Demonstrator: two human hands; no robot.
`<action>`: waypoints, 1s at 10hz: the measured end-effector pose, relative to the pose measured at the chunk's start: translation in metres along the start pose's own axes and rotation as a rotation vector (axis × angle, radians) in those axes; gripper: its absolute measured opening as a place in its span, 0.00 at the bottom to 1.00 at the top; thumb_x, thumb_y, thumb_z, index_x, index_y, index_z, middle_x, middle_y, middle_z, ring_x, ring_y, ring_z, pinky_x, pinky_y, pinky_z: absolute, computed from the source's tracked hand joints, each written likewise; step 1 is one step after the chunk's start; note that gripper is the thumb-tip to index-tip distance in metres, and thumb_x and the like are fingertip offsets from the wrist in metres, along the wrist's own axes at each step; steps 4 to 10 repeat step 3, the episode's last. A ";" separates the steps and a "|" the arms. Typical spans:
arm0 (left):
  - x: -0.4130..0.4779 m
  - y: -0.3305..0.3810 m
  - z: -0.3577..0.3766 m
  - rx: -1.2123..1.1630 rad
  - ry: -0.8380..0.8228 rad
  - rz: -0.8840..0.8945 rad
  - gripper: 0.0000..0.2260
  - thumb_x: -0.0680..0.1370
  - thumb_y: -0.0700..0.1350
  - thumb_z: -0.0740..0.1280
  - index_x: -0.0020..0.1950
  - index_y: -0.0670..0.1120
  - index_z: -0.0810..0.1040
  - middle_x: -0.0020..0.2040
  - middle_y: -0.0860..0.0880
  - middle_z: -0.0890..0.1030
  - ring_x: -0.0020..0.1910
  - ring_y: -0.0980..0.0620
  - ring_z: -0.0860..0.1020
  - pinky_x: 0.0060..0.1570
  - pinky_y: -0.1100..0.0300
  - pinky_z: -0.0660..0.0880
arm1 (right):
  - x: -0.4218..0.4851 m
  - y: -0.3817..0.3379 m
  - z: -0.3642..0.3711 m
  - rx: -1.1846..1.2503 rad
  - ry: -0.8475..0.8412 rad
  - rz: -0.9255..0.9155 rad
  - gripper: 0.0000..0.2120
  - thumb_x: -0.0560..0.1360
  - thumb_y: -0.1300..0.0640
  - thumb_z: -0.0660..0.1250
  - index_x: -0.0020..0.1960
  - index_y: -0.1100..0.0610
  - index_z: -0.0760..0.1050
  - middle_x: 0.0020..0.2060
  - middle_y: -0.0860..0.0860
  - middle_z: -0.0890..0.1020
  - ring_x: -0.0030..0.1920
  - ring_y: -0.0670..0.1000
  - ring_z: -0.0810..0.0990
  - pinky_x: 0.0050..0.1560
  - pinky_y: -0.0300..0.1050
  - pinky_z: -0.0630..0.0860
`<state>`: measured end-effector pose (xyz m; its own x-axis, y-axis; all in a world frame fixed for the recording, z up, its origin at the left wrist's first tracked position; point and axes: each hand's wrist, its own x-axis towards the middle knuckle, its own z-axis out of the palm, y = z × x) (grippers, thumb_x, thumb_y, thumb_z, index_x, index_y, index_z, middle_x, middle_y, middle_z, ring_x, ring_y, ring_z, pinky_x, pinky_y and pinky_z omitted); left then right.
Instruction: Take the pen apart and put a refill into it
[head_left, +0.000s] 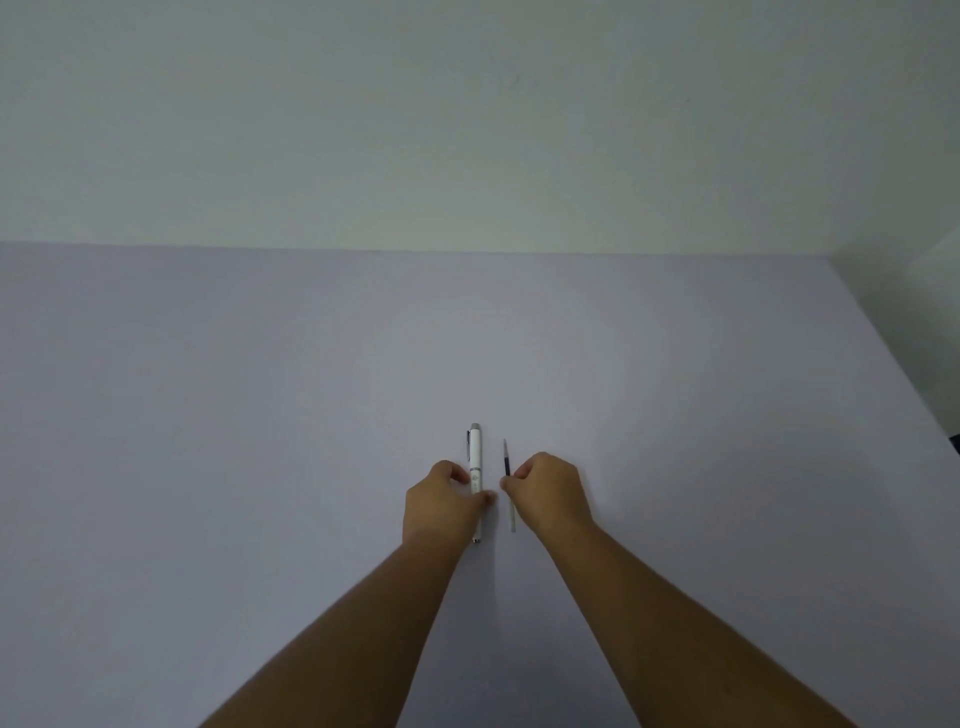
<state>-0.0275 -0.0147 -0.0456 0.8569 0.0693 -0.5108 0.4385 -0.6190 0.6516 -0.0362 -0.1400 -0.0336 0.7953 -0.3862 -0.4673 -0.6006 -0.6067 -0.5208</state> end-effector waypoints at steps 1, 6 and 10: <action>-0.002 0.000 -0.003 0.013 -0.004 0.001 0.15 0.69 0.54 0.74 0.49 0.51 0.71 0.37 0.55 0.74 0.34 0.59 0.73 0.28 0.67 0.67 | -0.001 0.002 -0.002 0.012 -0.003 -0.001 0.10 0.72 0.53 0.68 0.35 0.57 0.77 0.28 0.49 0.75 0.32 0.51 0.75 0.34 0.40 0.70; -0.005 0.009 -0.020 0.089 0.089 0.022 0.22 0.76 0.54 0.63 0.66 0.45 0.67 0.61 0.41 0.75 0.60 0.42 0.73 0.58 0.48 0.73 | -0.003 -0.001 -0.018 0.053 0.068 -0.001 0.18 0.77 0.44 0.59 0.42 0.57 0.75 0.34 0.51 0.78 0.35 0.51 0.76 0.37 0.42 0.71; -0.005 0.009 -0.020 0.089 0.089 0.022 0.22 0.76 0.54 0.63 0.66 0.45 0.67 0.61 0.41 0.75 0.60 0.42 0.73 0.58 0.48 0.73 | -0.003 -0.001 -0.018 0.053 0.068 -0.001 0.18 0.77 0.44 0.59 0.42 0.57 0.75 0.34 0.51 0.78 0.35 0.51 0.76 0.37 0.42 0.71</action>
